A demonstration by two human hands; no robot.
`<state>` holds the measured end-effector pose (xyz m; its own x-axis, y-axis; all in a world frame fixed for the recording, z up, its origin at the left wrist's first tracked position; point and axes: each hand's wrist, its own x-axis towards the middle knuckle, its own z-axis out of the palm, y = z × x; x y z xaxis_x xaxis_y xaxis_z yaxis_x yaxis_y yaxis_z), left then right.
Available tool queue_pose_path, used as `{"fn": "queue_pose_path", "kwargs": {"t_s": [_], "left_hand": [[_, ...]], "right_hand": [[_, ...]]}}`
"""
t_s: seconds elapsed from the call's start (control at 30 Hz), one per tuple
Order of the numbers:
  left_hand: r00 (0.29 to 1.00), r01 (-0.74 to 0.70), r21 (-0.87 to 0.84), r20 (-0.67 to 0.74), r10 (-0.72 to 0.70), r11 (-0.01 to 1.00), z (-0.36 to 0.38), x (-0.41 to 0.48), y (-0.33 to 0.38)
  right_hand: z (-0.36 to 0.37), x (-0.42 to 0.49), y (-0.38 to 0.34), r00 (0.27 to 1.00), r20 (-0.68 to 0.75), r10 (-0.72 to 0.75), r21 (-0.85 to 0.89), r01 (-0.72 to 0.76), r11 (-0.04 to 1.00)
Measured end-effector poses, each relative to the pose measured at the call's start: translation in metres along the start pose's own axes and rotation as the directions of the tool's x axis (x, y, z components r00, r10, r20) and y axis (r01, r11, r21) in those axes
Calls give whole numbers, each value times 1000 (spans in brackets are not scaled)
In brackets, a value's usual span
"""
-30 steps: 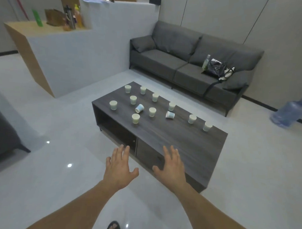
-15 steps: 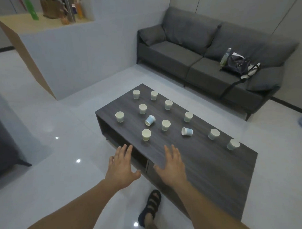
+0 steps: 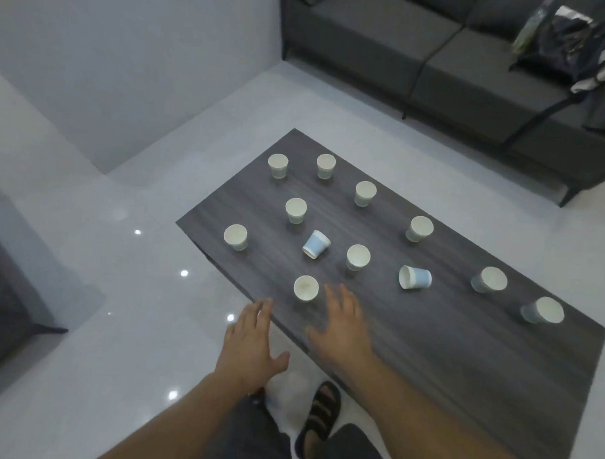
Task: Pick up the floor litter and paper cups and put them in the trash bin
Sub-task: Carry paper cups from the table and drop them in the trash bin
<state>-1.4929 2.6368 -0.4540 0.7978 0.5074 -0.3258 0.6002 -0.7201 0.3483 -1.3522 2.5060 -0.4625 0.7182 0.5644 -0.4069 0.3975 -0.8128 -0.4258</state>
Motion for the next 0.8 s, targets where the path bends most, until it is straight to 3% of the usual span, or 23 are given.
{"fn": "queue_pose_path", "kwargs": {"t_s": [0.3,0.5,0.63,0.73,0.8], "left_hand": [[981,-43,-111,184,63,993,51,123,-56],[942,-100,-173,299,149,980,74,185,-97],[909,-176,-164,350,225,970,78,211,-101],[854,-275,-162,412,319,948,75,227,-85],[811,-329,-183,448,377,926,73,237,-65]], "right_hand": [[70,142,-6,986,115,122,-47,-118,992],[113,186,-3,964,187,191,-37,-187,982],[123,184,0,941,139,309,162,-329,930],[117,172,4,879,86,468,460,-452,765],[109,163,9,869,118,481,576,-454,679]]}}
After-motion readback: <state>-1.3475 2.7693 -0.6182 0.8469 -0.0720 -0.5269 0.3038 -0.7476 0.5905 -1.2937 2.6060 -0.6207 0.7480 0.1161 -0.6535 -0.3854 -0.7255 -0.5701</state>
